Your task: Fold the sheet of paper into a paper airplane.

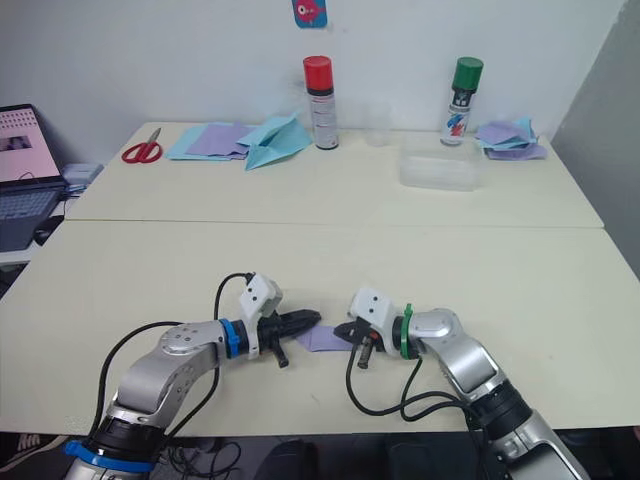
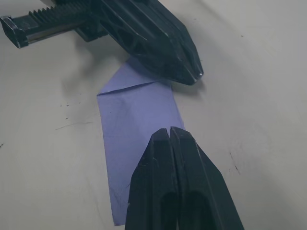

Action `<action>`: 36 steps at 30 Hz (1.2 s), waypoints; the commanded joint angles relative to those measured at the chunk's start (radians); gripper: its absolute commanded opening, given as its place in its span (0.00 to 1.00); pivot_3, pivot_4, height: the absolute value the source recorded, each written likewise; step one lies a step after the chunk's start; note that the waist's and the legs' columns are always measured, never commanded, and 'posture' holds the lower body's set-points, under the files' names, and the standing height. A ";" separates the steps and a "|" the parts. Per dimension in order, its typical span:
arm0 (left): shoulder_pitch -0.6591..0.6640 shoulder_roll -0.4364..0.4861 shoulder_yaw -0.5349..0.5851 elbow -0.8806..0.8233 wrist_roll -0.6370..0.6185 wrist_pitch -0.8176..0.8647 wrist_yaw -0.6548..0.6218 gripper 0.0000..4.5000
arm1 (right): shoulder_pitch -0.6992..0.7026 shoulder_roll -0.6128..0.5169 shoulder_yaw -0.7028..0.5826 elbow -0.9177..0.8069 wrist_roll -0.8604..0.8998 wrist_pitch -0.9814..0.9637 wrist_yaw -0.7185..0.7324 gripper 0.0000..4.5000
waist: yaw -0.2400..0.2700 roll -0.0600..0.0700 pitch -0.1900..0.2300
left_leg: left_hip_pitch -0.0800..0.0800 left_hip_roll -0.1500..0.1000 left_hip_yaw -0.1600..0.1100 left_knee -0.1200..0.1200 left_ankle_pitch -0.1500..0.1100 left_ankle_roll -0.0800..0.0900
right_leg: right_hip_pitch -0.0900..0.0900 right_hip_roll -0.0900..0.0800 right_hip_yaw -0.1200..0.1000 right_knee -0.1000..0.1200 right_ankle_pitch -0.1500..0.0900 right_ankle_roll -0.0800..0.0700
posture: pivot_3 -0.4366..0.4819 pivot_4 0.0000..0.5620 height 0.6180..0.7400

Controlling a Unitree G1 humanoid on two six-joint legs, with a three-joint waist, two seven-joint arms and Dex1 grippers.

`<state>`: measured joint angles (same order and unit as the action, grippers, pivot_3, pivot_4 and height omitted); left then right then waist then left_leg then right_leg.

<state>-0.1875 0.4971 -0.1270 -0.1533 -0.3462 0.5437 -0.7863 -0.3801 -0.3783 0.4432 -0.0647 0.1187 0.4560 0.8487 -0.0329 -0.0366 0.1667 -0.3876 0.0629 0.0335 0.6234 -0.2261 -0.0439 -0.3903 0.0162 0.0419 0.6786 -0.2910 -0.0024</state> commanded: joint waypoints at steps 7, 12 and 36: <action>0.127 0.072 -0.015 0.041 0.103 -0.085 0.022 0.00 | 0.022 -0.031 0.009 0.013 -0.032 0.031 -0.007 0.01 | 0.000 0.000 0.000 | 0.000 0.000 0.000 -0.001 0.000 0.000 | 0.000 0.000 0.000 0.000 0.000 0.000 | 0.48 0.27 1.00; 0.129 0.079 0.028 0.102 0.086 -0.026 0.059 0.00 | 0.029 -0.034 0.004 0.006 -0.023 0.040 -0.003 0.01 | 0.000 0.001 -0.001 | 0.002 0.000 0.001 -0.001 0.000 0.000 | 0.001 -0.001 0.001 -0.001 -0.001 -0.001 | 0.48 0.27 1.00; 0.125 0.087 0.295 -0.010 -0.093 -0.054 0.075 0.00 | 0.003 -0.011 0.011 0.053 -0.027 0.008 0.014 0.01 | -0.024 -0.002 -0.004 | 0.015 0.001 0.001 -0.015 0.000 0.000 | 0.001 0.001 0.000 0.002 -0.002 -0.005 | 0.48 0.27 1.00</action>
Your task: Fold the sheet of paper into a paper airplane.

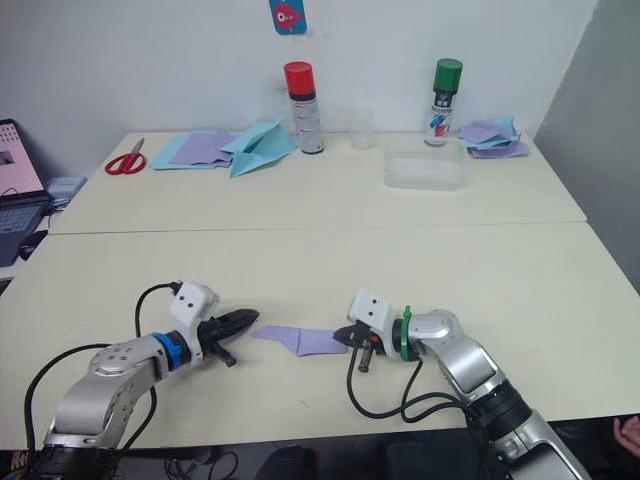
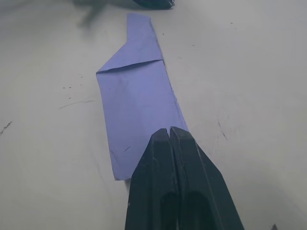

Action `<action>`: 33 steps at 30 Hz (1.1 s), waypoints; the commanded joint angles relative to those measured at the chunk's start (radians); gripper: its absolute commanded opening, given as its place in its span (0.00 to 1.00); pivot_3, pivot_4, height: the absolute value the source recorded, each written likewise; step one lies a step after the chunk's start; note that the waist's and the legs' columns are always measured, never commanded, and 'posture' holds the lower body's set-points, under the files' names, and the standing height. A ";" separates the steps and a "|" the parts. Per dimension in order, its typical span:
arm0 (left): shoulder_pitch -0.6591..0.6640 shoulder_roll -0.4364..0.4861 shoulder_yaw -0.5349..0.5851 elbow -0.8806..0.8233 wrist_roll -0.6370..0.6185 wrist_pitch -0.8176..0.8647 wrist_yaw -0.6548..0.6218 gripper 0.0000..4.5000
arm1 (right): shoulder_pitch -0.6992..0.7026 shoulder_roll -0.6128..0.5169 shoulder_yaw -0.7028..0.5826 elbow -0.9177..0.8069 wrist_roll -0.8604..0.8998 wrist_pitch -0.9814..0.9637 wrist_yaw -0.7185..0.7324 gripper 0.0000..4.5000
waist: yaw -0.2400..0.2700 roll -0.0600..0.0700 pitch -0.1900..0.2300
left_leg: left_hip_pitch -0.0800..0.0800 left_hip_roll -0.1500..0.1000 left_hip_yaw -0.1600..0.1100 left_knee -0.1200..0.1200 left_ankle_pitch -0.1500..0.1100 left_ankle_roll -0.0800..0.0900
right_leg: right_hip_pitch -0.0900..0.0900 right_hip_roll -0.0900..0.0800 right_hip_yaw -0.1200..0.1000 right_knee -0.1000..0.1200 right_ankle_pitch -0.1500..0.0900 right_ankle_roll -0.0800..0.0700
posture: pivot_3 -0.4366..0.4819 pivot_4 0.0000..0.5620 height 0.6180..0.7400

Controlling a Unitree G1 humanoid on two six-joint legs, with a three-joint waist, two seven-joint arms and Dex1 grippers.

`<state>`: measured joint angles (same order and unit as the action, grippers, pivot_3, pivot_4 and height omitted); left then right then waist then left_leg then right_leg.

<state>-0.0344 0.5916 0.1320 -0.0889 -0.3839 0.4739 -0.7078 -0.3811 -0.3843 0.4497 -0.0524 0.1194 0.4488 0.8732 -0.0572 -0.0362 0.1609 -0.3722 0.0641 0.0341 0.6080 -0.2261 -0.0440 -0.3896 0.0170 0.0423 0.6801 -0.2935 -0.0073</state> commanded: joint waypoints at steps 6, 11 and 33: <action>-0.042 0.031 -0.103 -0.167 -0.003 0.014 -0.070 0.00 | -0.008 0.012 -0.010 0.031 -0.015 -0.018 -0.006 0.01 | -0.001 -0.008 0.004 | -0.009 0.000 0.000 0.001 0.000 0.000 | -0.007 0.000 0.000 -0.001 0.001 0.001 | 0.48 0.27 1.00; -0.039 0.031 -0.194 -0.132 0.069 -0.017 -0.072 0.00 | -0.023 0.028 -0.037 0.029 -0.003 -0.034 -0.018 0.01 | -0.001 -0.008 0.004 | -0.014 0.000 0.001 0.001 0.000 0.000 | -0.013 0.000 0.001 0.000 0.001 0.001 | 0.48 0.27 1.00; 0.237 0.194 0.067 -0.407 -0.044 -0.252 -0.316 0.72 | 0.051 -0.232 -0.124 -0.264 0.194 -0.222 0.382 0.93 | 0.010 -0.006 0.012 | -0.028 -0.001 -0.001 0.004 -0.001 -0.003 | -0.021 -0.001 -0.002 -0.002 -0.002 0.006 | 0.48 0.27 1.00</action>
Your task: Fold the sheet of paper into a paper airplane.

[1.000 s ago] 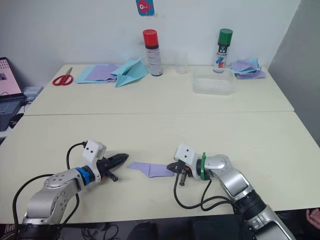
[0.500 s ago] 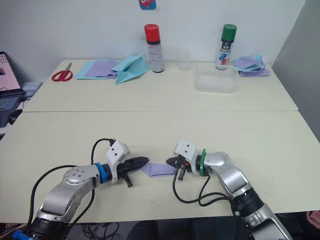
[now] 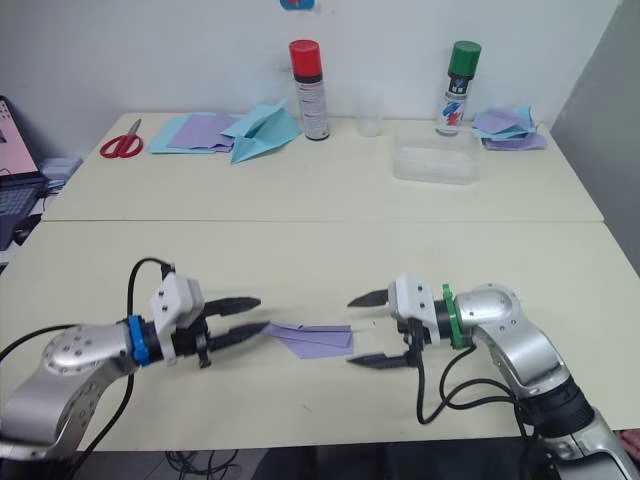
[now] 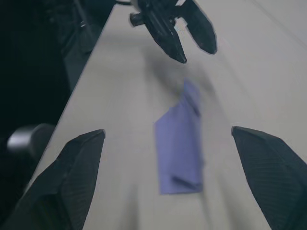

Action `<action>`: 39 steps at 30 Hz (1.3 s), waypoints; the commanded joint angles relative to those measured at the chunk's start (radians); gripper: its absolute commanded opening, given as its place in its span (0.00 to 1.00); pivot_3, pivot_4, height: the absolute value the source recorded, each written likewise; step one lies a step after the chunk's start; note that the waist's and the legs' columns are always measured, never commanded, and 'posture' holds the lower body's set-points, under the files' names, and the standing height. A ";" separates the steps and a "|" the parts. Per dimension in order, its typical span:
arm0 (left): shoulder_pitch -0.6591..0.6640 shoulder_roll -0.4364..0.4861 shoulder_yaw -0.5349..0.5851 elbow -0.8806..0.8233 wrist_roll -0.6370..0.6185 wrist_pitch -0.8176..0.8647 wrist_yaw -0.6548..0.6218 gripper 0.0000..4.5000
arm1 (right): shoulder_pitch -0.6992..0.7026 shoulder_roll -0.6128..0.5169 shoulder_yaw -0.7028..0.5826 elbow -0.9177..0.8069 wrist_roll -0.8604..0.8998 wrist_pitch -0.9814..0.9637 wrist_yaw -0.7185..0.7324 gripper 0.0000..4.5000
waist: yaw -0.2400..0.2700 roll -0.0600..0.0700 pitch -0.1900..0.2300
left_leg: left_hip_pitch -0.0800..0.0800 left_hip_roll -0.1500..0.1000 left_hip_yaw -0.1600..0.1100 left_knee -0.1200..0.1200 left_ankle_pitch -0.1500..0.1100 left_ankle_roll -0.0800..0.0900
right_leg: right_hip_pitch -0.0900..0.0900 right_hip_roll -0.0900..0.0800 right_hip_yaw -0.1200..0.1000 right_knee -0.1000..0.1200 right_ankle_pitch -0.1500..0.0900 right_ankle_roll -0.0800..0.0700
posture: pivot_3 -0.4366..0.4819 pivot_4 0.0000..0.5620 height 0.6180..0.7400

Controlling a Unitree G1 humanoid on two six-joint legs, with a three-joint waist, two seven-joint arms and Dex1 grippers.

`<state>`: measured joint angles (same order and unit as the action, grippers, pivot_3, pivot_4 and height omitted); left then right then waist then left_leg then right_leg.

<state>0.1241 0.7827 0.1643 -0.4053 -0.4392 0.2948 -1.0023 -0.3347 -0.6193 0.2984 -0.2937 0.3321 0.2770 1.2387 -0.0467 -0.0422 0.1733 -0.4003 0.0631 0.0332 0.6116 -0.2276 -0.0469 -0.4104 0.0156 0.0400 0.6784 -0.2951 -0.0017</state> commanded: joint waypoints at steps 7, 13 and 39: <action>0.187 -0.045 0.021 -0.167 0.048 -0.153 0.033 0.79 | -0.038 0.096 0.103 0.090 -0.165 -0.106 -0.103 0.57 | 0.003 0.000 0.000 | 0.002 0.000 -0.001 0.003 0.000 0.000 | 0.001 0.000 0.000 0.002 0.001 -0.002 | 0.48 0.27 1.00; 0.194 -0.049 0.023 -0.170 0.059 -0.174 0.049 0.79 | -0.069 0.169 0.125 0.174 -0.239 -0.118 -0.183 0.57 | 0.012 0.000 0.001 | 0.002 0.000 0.000 0.009 0.000 0.001 | 0.003 0.001 0.000 0.002 0.004 -0.003 | 0.48 0.27 1.00; 0.138 -0.062 -0.002 -0.263 0.016 -0.075 0.131 0.79 | -0.100 0.247 0.086 0.272 -0.285 0.003 -0.301 0.01 | 0.015 0.000 0.001 | 0.000 0.001 0.000 0.015 0.000 0.001 | 0.004 0.001 0.000 0.004 0.005 -0.001 | 0.48 0.27 1.00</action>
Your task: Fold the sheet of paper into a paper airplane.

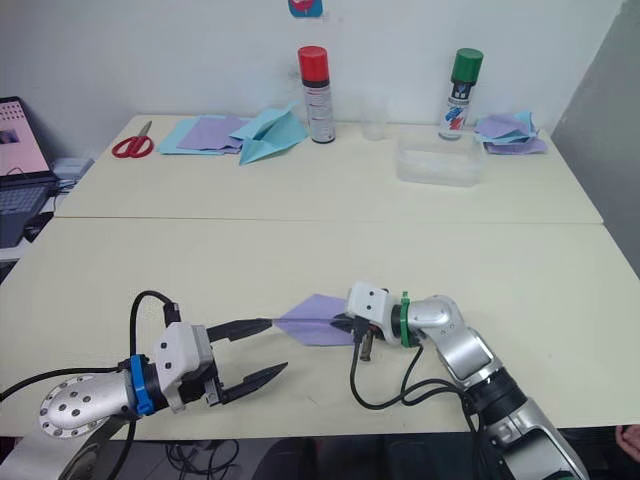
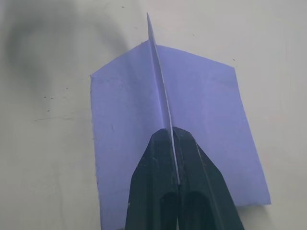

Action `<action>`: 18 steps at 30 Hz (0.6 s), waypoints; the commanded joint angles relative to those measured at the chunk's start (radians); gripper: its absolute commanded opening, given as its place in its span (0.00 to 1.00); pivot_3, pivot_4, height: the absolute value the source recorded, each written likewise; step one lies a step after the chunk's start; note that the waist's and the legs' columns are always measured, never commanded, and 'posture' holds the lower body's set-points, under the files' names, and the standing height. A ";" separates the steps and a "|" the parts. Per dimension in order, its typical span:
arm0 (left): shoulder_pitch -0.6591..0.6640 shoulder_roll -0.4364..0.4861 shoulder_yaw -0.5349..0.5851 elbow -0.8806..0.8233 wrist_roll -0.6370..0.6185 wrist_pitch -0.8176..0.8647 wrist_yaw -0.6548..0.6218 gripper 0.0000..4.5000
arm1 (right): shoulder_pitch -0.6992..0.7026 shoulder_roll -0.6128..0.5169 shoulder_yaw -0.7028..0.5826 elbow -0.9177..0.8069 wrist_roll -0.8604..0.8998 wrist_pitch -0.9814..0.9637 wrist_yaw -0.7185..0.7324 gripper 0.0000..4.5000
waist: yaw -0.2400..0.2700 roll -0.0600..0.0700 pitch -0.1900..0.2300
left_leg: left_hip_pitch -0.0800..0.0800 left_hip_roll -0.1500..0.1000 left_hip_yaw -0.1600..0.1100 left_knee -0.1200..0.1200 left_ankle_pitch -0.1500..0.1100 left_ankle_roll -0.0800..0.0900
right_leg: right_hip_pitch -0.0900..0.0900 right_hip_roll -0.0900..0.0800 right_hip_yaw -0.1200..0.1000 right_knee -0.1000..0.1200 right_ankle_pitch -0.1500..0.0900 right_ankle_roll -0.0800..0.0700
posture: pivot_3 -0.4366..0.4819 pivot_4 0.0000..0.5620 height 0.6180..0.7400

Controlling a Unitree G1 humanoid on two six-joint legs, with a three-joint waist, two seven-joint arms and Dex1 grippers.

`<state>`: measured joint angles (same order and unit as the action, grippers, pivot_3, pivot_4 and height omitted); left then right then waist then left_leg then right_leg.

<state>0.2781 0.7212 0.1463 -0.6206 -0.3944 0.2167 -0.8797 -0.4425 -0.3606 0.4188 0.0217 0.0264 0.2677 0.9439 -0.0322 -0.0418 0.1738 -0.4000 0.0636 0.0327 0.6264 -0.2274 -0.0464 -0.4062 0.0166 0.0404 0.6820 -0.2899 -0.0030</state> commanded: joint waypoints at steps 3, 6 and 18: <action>-0.076 0.006 0.016 -0.073 -0.078 0.051 0.021 0.79 | 0.043 -0.030 -0.113 -0.134 0.082 0.110 -0.034 0.01 | 0.003 0.000 0.000 | 0.000 0.000 0.000 0.001 0.000 0.000 | 0.000 0.000 0.000 0.000 0.000 0.001 | 0.48 0.27 1.00; -0.224 0.033 0.002 -0.062 -0.154 0.162 0.035 0.79 | 0.105 -0.031 -0.270 -0.304 0.160 0.293 -0.139 0.01 | 0.007 0.000 0.000 | -0.001 0.000 -0.001 0.002 0.000 0.000 | 0.001 0.000 0.000 0.000 0.001 0.002 | 0.48 0.27 1.00; -0.791 0.088 -0.207 0.210 -0.189 0.364 -0.127 0.79 | 0.347 0.103 -0.584 -0.617 0.126 0.685 -0.630 0.01 | -0.003 0.001 -0.001 | -0.001 -0.003 0.001 0.003 0.000 0.000 | 0.000 0.004 0.003 0.000 0.003 0.005 | 0.48 0.27 1.00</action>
<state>-0.4793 0.8152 -0.0560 -0.4247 -0.5953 0.5992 -0.9847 -0.0981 -0.2764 -0.1441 -0.5568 0.1519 0.9479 0.3559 -0.0357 -0.0413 0.1733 -0.4012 0.0611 0.0337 0.6294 -0.2272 -0.0466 -0.4062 0.0224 0.0433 0.6818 -0.2871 0.0019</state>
